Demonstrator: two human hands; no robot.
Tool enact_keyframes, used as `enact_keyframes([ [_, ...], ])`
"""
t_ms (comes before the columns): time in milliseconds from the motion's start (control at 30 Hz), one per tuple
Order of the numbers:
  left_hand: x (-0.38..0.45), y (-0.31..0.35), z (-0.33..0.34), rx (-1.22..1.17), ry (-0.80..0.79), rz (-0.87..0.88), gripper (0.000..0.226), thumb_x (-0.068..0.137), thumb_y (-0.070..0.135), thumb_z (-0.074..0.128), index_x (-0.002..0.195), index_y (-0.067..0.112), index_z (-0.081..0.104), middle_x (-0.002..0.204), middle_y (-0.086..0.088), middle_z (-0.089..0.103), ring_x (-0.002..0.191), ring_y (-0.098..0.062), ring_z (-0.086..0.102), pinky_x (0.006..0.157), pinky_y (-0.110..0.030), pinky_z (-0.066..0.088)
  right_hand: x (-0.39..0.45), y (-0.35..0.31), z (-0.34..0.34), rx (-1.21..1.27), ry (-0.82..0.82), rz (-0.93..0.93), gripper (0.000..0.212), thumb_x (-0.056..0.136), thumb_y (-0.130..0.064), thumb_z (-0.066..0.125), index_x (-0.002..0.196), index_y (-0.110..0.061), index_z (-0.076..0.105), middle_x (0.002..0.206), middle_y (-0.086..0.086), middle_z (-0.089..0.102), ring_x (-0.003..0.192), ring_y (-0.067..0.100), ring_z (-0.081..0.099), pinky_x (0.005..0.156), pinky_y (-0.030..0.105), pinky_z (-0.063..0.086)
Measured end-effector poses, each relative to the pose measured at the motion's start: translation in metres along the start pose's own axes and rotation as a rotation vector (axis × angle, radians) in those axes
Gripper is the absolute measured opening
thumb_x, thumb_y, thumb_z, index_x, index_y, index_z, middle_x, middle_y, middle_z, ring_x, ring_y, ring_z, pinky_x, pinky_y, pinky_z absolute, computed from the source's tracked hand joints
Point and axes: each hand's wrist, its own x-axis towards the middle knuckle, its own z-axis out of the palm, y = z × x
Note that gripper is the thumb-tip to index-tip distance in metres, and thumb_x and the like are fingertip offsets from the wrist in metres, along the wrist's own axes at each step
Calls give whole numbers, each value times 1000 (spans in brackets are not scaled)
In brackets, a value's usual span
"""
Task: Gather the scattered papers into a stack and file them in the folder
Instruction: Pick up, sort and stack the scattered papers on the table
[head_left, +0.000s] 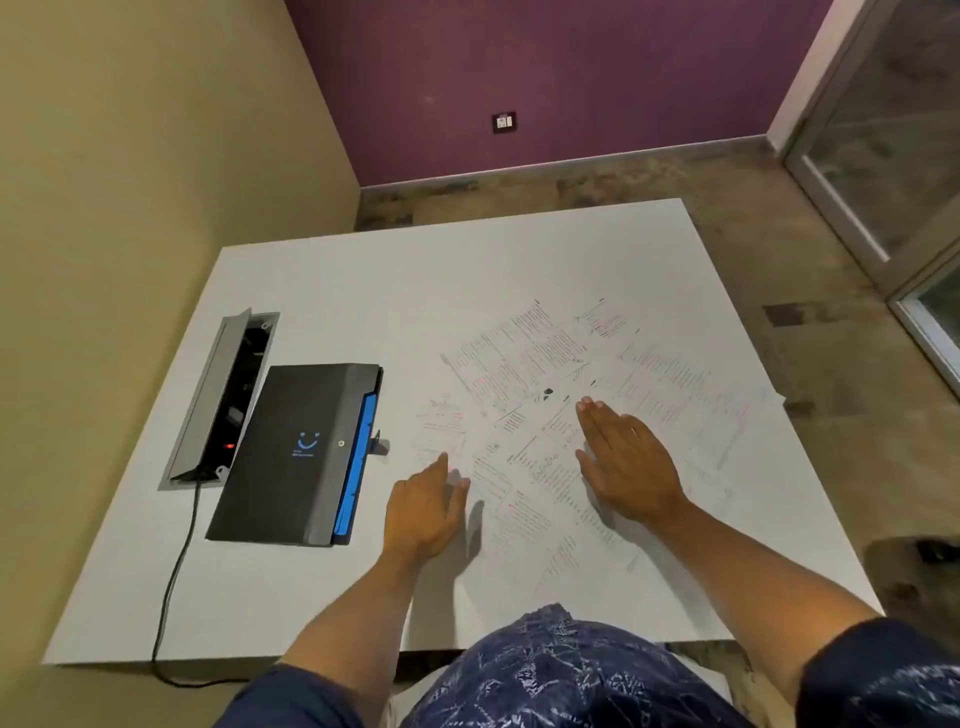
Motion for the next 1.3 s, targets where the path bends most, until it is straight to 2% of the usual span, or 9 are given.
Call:
enact_keyframes([
  [100, -2, -5, 8, -18, -51, -99, 57, 101, 58, 38, 134, 18, 58, 132, -4, 67, 113, -23, 65, 97, -38, 48, -7, 0, 10, -4, -81, -30, 58, 101, -34, 52, 147, 1, 50, 148, 17, 55, 130, 30, 61, 96, 45, 54],
  [267, -3, -14, 19, 100, -316, -182, 58, 95, 53, 54, 138, 15, 47, 138, -9, 55, 121, -28, 56, 101, -42, 47, -30, -8, 25, -53, -374, -5, 66, 98, -47, 39, 145, -3, 54, 141, 16, 62, 111, 29, 70, 83, 41, 55],
  [333, 1, -16, 21, 187, -401, -140, 63, 92, 56, 57, 139, 15, 45, 140, -10, 50, 122, -30, 54, 101, -45, 48, -32, -12, 26, -117, -482, 2, 74, 99, -54, 32, 155, -6, 39, 154, 13, 49, 120, 28, 64, 93, 42, 50],
  [467, 5, -23, 27, 237, -473, -96, 72, 85, 61, 64, 139, 17, 44, 141, -9, 45, 124, -31, 51, 102, -48, 49, -34, -17, 29, -172, -697, 58, 92, 96, -67, 42, 163, -11, 10, 169, 9, 21, 141, 29, 43, 110, 44, 37],
  [700, -3, -18, 43, 144, -343, -226, 88, 74, 70, 73, 136, 15, 44, 135, -7, 45, 123, -27, 46, 98, -44, 51, -39, -26, 41, -169, -689, 65, 103, 88, -70, 50, 162, -11, 8, 167, 19, 18, 136, 36, 44, 104, 45, 44],
  [900, -4, -10, 52, 203, -289, -282, 98, 73, 67, 77, 144, 12, 39, 140, -9, 44, 127, -28, 45, 100, -43, 48, -39, -39, 47, -196, -690, 107, 81, 99, -44, 46, 161, -7, 10, 165, 26, 17, 133, 44, 47, 96, 43, 52],
  [1033, -7, -9, 57, 186, -247, -321, 104, 70, 66, 80, 147, 11, 36, 143, -13, 42, 129, -31, 44, 103, -44, 45, -36, -45, 43, -171, -747, 158, 83, 99, -25, 54, 162, -7, 3, 166, 26, 14, 140, 48, 42, 97, 45, 53],
  [1167, -2, -10, 52, 161, -254, -409, 118, 62, 69, 84, 150, 9, 31, 143, -15, 42, 132, -33, 42, 105, -46, 45, -28, -39, 32, -60, -686, 260, 84, 93, -13, 55, 162, -11, 8, 162, 16, 33, 121, 34, 60, 92, 41, 55],
  [1300, 9, -12, 41, 70, -242, -492, 100, 63, 61, 88, 136, 10, 42, 134, -13, 49, 125, -31, 49, 101, -44, 47, -20, -27, 25, 106, -646, 414, 82, 89, -9, 56, 161, -17, 19, 133, 6, 63, 105, 29, 68, 89, 36, 55],
])
